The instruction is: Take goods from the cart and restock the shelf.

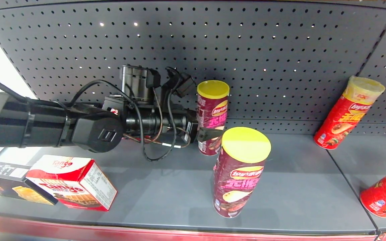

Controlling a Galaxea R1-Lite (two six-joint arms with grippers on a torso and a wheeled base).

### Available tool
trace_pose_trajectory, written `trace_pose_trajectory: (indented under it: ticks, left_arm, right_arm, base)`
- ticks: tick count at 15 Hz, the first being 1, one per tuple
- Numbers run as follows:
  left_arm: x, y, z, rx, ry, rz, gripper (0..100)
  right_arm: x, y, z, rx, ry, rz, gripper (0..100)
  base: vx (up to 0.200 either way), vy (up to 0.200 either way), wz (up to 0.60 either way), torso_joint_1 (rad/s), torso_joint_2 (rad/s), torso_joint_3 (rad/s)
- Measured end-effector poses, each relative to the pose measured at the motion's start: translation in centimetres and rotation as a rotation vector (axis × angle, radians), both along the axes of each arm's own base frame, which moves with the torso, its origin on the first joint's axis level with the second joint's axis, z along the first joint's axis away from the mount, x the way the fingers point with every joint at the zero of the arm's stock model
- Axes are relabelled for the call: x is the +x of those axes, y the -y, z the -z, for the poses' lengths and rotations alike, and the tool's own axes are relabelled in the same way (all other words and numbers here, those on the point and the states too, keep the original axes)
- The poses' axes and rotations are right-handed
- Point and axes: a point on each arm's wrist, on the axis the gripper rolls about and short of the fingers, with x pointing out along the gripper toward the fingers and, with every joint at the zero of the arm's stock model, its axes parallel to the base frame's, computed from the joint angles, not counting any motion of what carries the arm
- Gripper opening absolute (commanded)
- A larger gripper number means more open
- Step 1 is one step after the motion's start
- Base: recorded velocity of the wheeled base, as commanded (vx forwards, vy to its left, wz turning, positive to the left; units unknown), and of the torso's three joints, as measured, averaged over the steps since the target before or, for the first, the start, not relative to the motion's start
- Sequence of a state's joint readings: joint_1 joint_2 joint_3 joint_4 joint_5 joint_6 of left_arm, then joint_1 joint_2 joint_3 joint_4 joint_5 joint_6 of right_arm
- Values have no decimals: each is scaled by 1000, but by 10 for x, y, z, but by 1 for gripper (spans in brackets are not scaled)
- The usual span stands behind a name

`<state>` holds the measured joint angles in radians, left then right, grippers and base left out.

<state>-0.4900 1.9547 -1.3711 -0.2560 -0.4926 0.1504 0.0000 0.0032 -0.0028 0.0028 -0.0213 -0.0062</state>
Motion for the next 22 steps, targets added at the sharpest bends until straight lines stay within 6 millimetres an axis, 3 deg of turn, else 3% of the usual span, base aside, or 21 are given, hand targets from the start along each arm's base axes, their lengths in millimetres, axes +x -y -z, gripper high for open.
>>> trace_pose_trajectory:
  ticks: [3,11,17,22]
  left_arm:
    - [-4,-7,0,128,46,-124,100]
    - [2,-13,1,269,152,-289,100]
    - [3,-20,2,300,171,-309,100]
    - [-2,-28,-8,304,197,-361,100]
  right_arm:
    - [0,0,0,0,0,0,100]
    - [0,0,0,-1,0,0,100]
    - [0,0,0,-1,0,1,100]
    - [0,0,0,0,0,0,100]
  base:
    - [0,0,0,0,0,0]
    - [0,0,0,0,0,0]
    - [0,0,0,0,0,0]
    - [0,0,0,0,0,0]
